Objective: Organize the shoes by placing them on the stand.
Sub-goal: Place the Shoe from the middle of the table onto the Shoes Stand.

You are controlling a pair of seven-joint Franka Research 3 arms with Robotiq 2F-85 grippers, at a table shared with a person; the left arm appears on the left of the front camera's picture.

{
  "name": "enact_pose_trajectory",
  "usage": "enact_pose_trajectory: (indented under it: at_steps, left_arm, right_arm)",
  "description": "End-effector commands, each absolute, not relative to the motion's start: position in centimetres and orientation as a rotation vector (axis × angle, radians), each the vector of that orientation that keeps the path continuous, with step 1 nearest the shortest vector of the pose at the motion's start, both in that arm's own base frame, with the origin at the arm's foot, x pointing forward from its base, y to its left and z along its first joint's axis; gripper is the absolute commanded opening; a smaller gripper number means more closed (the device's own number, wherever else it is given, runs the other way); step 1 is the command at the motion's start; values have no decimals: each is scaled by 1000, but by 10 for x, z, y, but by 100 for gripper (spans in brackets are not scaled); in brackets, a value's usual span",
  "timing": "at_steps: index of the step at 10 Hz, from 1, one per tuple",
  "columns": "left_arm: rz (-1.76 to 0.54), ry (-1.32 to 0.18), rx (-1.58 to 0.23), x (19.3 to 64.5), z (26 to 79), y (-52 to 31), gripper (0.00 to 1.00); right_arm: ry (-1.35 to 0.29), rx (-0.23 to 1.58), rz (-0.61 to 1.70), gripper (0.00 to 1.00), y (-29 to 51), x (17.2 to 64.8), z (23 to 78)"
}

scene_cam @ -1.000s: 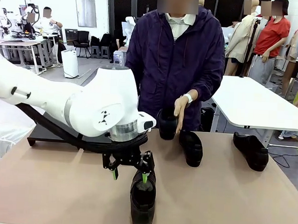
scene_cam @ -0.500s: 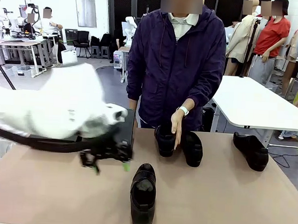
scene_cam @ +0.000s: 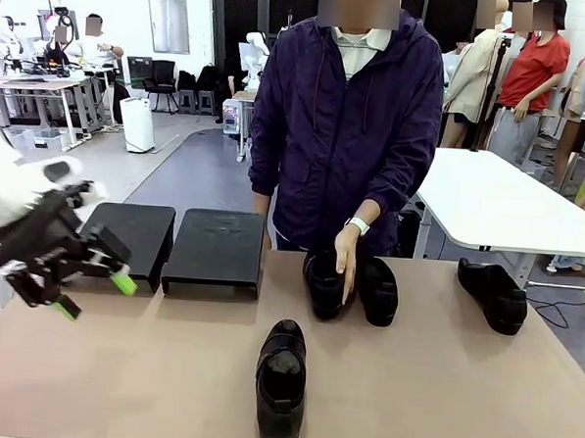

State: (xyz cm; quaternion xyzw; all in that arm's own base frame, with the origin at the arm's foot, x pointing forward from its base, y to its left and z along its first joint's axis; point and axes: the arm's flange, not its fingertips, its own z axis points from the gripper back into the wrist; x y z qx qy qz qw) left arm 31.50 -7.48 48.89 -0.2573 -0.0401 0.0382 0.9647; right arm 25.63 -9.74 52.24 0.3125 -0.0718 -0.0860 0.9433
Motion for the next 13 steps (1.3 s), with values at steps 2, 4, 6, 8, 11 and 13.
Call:
enact_pose_trajectory:
  at_steps: [2,4,6,8,11,13]
  left_arm:
    - [89,-83,-506,273,434,-86,100]
    - [52,-74,-432,290,438,-138,100]
    - [22,-62,-340,310,431,-218,100]
    - [55,-119,-251,319,422,-270,100]
    - [-56,-106,-107,336,406,-340,100]
    - [-43,-92,-71,353,395,-353,100]
  right_arm:
    - [-159,657,-153,100,-99,256,524]
    - [-159,657,-153,100,-99,256,524]
    - [-159,657,-153,100,-99,256,524]
    - [-159,657,-153,100,-99,256,524]
    - [-159,657,-153,100,-99,256,524]
    - [-159,657,-153,100,-99,256,524]
